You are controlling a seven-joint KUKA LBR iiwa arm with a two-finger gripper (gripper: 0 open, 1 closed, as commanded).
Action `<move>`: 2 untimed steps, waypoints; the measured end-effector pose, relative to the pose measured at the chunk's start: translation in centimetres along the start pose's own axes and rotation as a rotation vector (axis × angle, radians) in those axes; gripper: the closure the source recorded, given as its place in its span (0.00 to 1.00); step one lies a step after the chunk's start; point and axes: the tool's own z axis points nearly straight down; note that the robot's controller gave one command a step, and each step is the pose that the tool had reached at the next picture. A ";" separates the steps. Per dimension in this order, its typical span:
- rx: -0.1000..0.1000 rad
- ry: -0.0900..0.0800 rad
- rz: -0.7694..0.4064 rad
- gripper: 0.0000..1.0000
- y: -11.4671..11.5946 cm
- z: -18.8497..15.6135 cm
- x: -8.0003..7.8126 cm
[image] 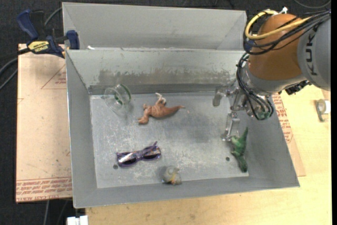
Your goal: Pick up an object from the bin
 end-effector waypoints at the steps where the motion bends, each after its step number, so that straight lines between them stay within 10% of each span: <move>1: 0.001 -0.007 -0.002 0.00 0.0 -0.5 -0.1; 2: 0.001 -0.007 -0.090 0.00 -2.4 7.3 -1.0</move>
Offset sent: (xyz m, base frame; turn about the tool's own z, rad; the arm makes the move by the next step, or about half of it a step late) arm 0.0083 -0.0277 -0.0864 -0.1032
